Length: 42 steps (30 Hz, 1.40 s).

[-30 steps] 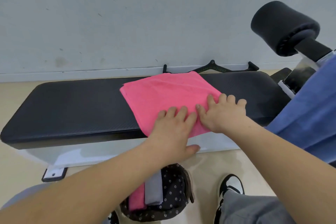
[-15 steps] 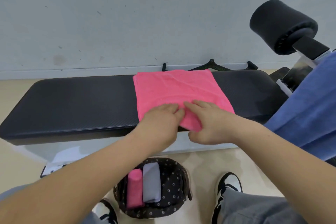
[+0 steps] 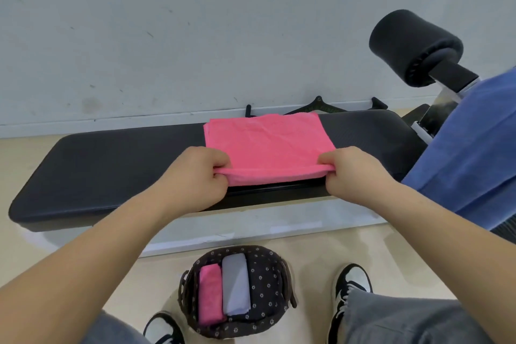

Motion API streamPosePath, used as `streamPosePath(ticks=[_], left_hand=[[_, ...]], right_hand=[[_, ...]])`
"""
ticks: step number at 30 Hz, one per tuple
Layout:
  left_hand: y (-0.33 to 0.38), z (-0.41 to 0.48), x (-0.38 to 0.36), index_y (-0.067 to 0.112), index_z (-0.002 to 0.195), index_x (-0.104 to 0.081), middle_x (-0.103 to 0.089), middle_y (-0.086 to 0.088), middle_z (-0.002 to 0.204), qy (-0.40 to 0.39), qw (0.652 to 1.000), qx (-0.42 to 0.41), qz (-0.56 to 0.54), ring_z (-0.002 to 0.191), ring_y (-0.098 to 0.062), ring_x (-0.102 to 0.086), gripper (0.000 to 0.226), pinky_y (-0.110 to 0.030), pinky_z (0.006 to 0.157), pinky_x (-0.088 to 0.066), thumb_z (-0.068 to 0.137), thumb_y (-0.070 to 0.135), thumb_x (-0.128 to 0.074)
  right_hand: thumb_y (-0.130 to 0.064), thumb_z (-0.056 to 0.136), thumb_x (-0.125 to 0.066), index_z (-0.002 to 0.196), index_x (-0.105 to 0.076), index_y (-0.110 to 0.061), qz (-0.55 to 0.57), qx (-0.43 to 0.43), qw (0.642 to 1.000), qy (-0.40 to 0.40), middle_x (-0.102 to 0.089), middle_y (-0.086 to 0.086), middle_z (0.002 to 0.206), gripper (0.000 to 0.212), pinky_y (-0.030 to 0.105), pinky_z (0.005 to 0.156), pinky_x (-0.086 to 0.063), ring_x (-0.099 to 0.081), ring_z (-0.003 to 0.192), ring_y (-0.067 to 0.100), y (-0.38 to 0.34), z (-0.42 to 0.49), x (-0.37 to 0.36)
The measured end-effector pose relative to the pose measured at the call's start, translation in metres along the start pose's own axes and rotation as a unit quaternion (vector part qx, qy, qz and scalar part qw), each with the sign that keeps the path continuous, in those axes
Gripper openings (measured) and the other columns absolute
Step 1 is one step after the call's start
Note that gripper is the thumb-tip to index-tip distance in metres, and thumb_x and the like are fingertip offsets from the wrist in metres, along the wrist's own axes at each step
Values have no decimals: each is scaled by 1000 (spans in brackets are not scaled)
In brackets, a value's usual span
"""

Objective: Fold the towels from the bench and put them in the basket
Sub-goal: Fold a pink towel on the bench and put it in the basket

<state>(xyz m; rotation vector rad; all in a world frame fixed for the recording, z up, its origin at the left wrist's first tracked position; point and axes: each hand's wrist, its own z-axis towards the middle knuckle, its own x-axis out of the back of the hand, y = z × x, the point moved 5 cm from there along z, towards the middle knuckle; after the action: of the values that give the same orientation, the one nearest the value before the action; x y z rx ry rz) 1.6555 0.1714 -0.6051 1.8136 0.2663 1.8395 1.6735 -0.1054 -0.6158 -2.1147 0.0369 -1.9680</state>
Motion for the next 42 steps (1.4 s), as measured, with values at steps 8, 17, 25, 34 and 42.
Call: streamPosePath(ticks=[8,17,25,34,42], left_hand=[[-20,-13,21,2,62,-48,-38,-8,64,-110,960,136,-218,59,-19,-38,10,-28,57,-36,70,-1,-53],[-58,30,13,10,83,-70,-67,-8,78,15,922,249,-296,71,-23,-62,12,-35,63,-58,88,6,-60],[-81,56,-4,11,105,-64,-70,-8,98,-12,966,235,-105,83,-26,-72,18,-40,66,-63,90,20,-67],[-74,60,-4,15,114,-66,-68,-4,110,-49,974,208,-69,94,-18,-65,39,-34,80,-55,82,30,-83],[-79,43,11,19,110,-72,-76,-1,105,13,931,232,-281,96,-21,-73,17,-36,76,-60,96,28,-71]], right_hand=[[-2,71,-47,76,-50,11,374,-80,924,-12,-35,10,68,14,37,64,-30,-34,66,21,22,-13,18],[-23,93,-56,99,-62,9,464,-157,864,114,-49,7,82,33,35,72,-34,-44,77,19,31,46,-5],[-33,98,-62,85,-76,-15,329,-153,923,131,-71,0,84,26,24,62,-43,-64,82,19,38,81,-28],[-51,91,-64,113,-66,-29,173,-195,952,163,-63,-7,109,31,38,78,-49,-60,100,20,39,81,-21],[-43,89,-67,88,-64,-29,168,-72,964,190,-61,-11,88,14,33,70,-45,-61,88,19,2,71,6]])
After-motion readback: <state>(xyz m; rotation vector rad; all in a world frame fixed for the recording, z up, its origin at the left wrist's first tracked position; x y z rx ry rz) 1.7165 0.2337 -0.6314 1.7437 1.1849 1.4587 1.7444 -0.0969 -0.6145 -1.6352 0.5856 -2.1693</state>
